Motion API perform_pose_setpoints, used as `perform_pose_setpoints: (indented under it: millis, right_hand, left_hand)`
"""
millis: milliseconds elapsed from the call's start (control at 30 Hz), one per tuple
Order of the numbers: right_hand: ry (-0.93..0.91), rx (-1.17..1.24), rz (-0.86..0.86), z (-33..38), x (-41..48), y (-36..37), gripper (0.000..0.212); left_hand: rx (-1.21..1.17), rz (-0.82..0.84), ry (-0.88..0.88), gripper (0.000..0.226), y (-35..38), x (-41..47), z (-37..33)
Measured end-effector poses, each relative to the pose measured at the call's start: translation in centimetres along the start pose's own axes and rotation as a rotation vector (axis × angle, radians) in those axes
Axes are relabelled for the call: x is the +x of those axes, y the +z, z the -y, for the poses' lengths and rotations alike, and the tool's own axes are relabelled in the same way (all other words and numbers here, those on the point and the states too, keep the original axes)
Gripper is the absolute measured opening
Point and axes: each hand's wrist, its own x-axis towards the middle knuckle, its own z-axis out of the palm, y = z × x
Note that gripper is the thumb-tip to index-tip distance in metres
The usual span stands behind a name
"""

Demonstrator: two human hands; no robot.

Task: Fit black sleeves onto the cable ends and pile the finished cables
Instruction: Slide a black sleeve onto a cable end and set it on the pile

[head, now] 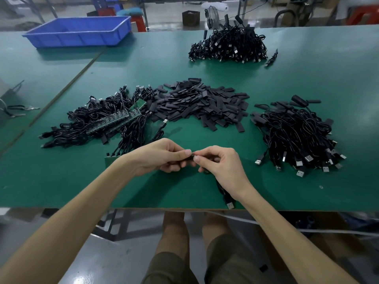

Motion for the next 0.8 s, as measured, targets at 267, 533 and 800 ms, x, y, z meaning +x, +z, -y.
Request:
perform_pose_setpoints:
  millis: [267,533,800]
  right_hand:
    - [0.032,0.081,-0.049,0.3,-0.1,0.0,0.008]
    - [0.04,0.069,-0.026,0.0,-0.1,0.0,0.007]
    - [0.055,0.149,0.035,-0.1,-0.2,0.1,0.008]
  left_hand:
    - [-0.049,0.04,-0.092,0.045,-0.8,-0.1,0.3]
    - [-0.05,0.124,-0.111,0.04,-1.3,-0.2,0.3]
    - [-0.034,0.165,-0.105,0.041,-1.0,0.0,0.4]
